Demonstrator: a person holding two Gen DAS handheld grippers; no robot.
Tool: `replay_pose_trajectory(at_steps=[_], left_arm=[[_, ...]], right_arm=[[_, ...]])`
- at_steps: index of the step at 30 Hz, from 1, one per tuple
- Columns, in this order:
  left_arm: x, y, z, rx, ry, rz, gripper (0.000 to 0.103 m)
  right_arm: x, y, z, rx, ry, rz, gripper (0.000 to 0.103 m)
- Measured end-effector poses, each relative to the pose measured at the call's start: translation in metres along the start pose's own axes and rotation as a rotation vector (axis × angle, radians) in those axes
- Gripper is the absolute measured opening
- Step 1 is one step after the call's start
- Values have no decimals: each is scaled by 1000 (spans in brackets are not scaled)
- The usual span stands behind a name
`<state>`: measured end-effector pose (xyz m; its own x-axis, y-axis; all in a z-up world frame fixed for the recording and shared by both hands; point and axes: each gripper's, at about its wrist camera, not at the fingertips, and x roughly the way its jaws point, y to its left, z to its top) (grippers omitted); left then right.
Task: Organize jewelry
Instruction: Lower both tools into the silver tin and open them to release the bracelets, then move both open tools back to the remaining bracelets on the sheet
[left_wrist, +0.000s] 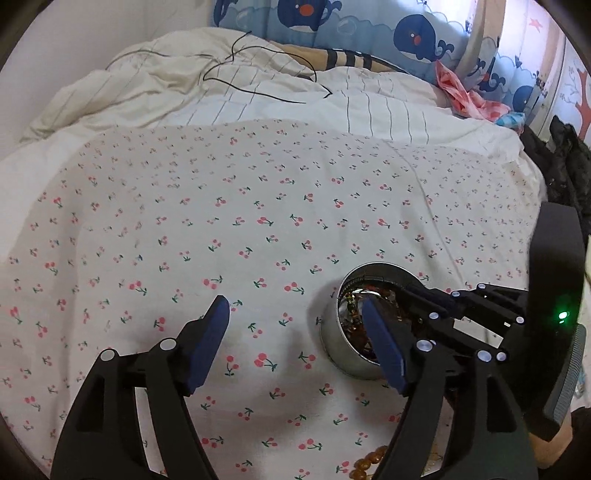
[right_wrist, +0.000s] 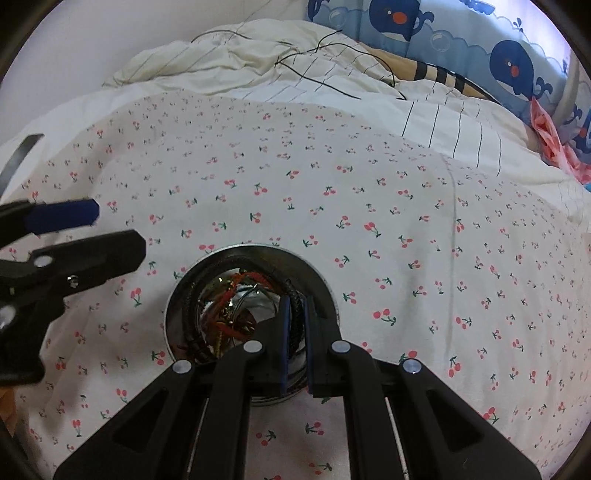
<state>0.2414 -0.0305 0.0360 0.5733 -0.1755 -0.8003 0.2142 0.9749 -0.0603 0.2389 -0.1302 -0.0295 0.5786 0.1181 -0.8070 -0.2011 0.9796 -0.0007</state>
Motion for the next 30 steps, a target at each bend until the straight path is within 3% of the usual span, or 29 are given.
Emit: replay_pose_trajectory(at_steps=[9,23,25,30], left_arm=[[-6,-12,-3,56,-51,56,78],[-16,-21,-5,96,-107,89,80],[-17,-21,-5,102,-111,91,80],[-20,-28,-7,128,-130,99,84]], right_arm=[[12,3,-3,-18,27,-46,8],[7,1,-4,12,16,-16,14],[4,2,-5,10,6,-20,25],[-9,0,-6,23,-32,-11,37]])
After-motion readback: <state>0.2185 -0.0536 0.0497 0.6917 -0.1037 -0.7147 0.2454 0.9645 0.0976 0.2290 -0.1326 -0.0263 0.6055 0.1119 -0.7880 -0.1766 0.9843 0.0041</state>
